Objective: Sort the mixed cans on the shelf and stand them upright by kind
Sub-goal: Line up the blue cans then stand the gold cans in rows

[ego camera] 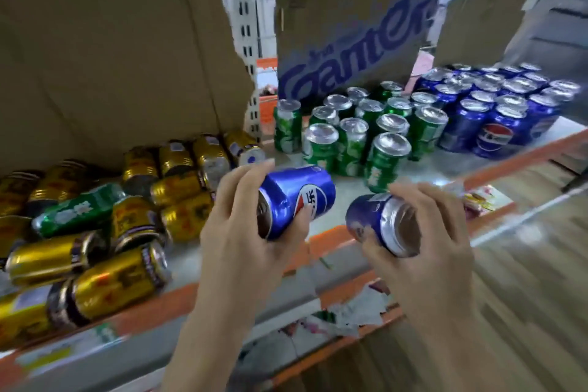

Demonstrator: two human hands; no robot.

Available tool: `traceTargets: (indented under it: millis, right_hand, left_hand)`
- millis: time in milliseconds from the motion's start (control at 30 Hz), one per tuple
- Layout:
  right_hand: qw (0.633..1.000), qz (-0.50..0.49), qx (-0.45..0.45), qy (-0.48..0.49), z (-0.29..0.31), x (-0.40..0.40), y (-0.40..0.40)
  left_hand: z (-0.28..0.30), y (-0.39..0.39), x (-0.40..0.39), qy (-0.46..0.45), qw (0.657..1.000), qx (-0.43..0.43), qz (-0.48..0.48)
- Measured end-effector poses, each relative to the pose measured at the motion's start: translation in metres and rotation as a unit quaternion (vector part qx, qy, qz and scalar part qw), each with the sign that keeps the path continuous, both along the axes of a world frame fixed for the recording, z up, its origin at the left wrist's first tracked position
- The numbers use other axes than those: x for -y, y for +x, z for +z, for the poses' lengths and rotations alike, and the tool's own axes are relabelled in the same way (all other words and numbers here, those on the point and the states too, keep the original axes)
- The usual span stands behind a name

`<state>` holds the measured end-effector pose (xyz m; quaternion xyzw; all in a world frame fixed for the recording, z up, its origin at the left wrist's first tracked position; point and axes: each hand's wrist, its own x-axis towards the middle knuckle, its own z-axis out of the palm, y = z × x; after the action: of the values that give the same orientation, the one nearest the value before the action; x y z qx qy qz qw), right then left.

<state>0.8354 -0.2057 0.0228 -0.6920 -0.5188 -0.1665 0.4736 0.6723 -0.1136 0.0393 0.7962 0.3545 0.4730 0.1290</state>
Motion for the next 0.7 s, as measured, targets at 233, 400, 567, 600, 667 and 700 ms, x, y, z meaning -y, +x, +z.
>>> traceTargets:
  millis: [233, 400, 567, 600, 667, 700]
  right_hand:
    - [0.997, -0.067, -0.021, 0.016, -0.011, 0.070, 0.126]
    - [0.996, -0.085, -0.022, 0.021, -0.024, 0.086, 0.185]
    - [0.995, -0.089, -0.035, 0.010, -0.035, 0.083, 0.239]
    - [0.996, -0.084, -0.036, 0.004, -0.037, 0.081, 0.251]
    - [0.997, -0.078, -0.029, -0.005, -0.039, 0.076, 0.275]
    - [0.997, -0.077, -0.021, -0.004, -0.040, 0.070, 0.291]
  left_hand:
    - [-0.015, 0.140, 0.077, -0.075, 0.994, -0.012, -0.081]
    - [-0.023, 0.202, 0.080, -0.085, 0.991, -0.039, -0.093]
    - [-0.035, 0.259, 0.062, -0.098, 0.991, -0.031, -0.089]
    - [-0.038, 0.273, 0.058, -0.102, 0.990, -0.035, -0.086]
    - [-0.044, 0.302, 0.048, -0.097, 0.991, -0.044, -0.080]
    - [-0.046, 0.321, 0.041, -0.098, 0.991, -0.045, -0.077]
